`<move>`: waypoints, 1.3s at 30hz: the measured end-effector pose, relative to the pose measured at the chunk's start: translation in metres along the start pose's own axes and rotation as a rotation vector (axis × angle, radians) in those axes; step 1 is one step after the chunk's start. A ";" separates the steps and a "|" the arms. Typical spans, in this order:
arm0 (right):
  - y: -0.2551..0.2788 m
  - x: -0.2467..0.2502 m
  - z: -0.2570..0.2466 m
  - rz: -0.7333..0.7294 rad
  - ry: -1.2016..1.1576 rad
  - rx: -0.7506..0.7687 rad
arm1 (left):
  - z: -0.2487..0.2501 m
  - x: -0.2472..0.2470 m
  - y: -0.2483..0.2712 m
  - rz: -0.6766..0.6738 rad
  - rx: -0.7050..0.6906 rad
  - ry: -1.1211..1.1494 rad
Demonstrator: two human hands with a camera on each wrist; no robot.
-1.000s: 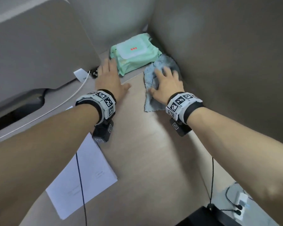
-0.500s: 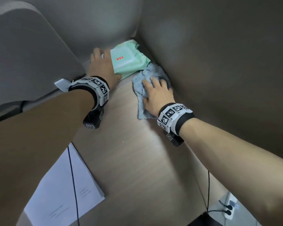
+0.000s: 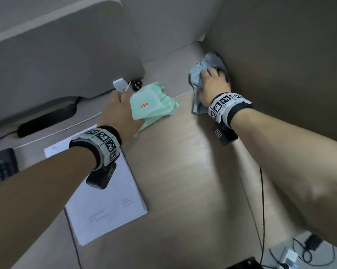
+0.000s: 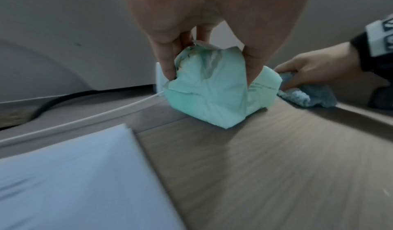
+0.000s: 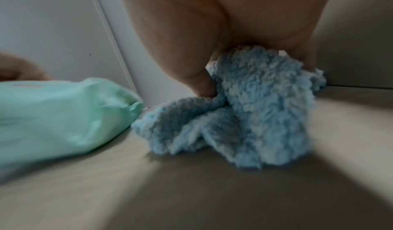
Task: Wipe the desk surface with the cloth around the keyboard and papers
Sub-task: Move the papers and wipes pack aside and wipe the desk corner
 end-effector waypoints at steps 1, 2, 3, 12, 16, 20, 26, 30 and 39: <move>-0.010 0.003 -0.010 -0.041 0.020 0.022 | -0.010 0.002 0.007 0.005 0.014 -0.005; -0.018 0.003 -0.024 -0.098 0.044 0.063 | -0.020 0.004 0.014 0.013 0.033 -0.011; -0.024 0.002 -0.040 -0.153 0.068 0.126 | -0.028 0.006 0.019 0.016 0.051 -0.012; -0.006 -0.025 -0.051 -0.112 0.158 0.447 | -0.067 0.014 0.025 0.036 0.203 -0.001; -0.046 -0.006 -0.037 -0.042 0.111 0.114 | -0.073 0.013 0.025 0.040 0.225 0.005; -0.005 -0.031 -0.104 -0.156 0.166 0.453 | -0.073 0.012 0.026 0.045 0.254 0.041; -0.018 -0.009 -0.021 -0.096 0.106 0.251 | -0.065 0.014 0.033 -0.003 0.197 0.024; -0.019 -0.006 -0.042 -0.152 0.153 0.172 | -0.055 0.013 0.039 -0.013 0.178 0.052; 0.075 -0.019 0.005 -0.111 0.064 0.216 | -0.006 0.016 0.009 0.014 0.098 0.068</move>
Point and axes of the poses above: each hand's wrist, its own y-axis away from the middle knuckle, its own x-axis out of the back of the hand, z = x × y, the point moved 3 cm from there along -y, towards the middle knuckle, and after that the axes turned 3 degrees about x, right-handed, at the moved point
